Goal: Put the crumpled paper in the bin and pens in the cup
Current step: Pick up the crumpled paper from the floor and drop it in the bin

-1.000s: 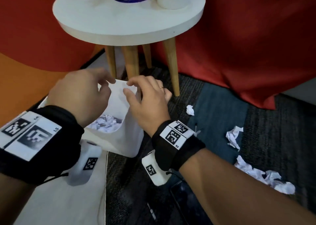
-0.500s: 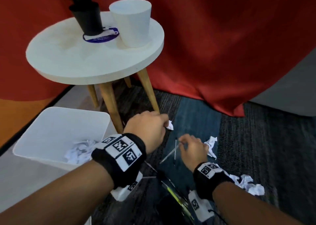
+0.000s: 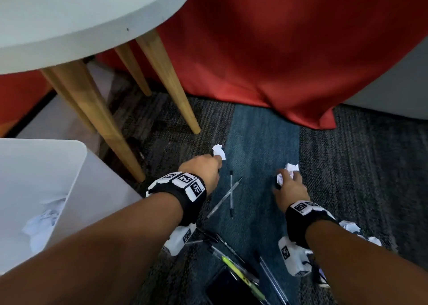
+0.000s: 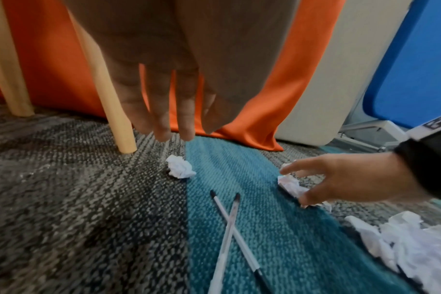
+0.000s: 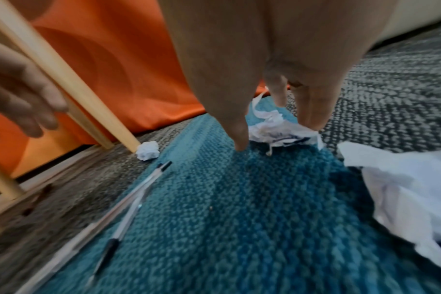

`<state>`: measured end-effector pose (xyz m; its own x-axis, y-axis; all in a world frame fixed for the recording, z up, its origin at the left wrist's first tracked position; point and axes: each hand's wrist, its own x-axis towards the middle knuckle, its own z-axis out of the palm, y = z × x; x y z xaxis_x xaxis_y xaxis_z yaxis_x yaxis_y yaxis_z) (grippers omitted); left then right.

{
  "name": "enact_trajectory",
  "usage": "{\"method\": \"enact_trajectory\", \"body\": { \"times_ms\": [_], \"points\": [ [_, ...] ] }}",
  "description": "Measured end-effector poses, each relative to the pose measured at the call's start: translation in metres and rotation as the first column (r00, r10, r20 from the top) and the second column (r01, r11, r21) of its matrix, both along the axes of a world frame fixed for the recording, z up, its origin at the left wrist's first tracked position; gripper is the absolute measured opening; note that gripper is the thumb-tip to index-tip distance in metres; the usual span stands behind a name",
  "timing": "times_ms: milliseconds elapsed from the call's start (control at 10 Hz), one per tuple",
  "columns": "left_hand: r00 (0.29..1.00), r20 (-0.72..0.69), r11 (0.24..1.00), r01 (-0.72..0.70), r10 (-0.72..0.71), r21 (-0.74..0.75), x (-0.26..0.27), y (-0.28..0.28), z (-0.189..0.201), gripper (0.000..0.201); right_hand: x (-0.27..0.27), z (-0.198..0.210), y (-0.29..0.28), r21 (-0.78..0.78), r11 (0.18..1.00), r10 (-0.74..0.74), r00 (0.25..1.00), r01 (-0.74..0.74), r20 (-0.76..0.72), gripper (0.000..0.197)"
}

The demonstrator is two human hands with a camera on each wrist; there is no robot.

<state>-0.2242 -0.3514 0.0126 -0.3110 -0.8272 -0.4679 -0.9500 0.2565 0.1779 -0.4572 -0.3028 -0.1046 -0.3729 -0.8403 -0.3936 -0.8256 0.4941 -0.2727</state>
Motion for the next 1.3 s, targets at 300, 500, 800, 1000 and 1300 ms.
{"method": "enact_trajectory", "body": {
  "times_ms": [300,500,800,1000,1300],
  "points": [
    [1.0,-0.009,0.999,0.02,-0.02,0.028,-0.01,-0.042,-0.079,0.062,-0.015,-0.017,0.015,0.064,0.981,0.186,0.977,-0.181,-0.1,0.031],
    [0.993,0.062,0.975,0.088,-0.103,0.202,-0.025,-0.061,-0.1,0.102,-0.001,-0.017,0.051,0.073,0.96,0.277,0.955,-0.27,-0.105,0.044],
    [0.981,0.15,0.988,0.104,-0.121,0.115,-0.028,-0.052,-0.093,0.037,0.003,-0.011,0.045,0.15,0.941,0.318,0.943,-0.303,-0.096,0.04],
    [0.988,0.094,0.993,0.12,-0.12,0.009,-0.027,-0.034,-0.075,0.04,0.005,0.014,0.029,0.182,0.933,0.323,0.945,-0.309,-0.049,0.021],
    [0.986,0.028,0.972,0.169,-0.167,-0.165,-0.004,-0.014,0.064,0.03,0.07,0.091,0.039,-0.132,0.936,0.34,0.934,-0.326,0.11,0.037]
  ]
}}
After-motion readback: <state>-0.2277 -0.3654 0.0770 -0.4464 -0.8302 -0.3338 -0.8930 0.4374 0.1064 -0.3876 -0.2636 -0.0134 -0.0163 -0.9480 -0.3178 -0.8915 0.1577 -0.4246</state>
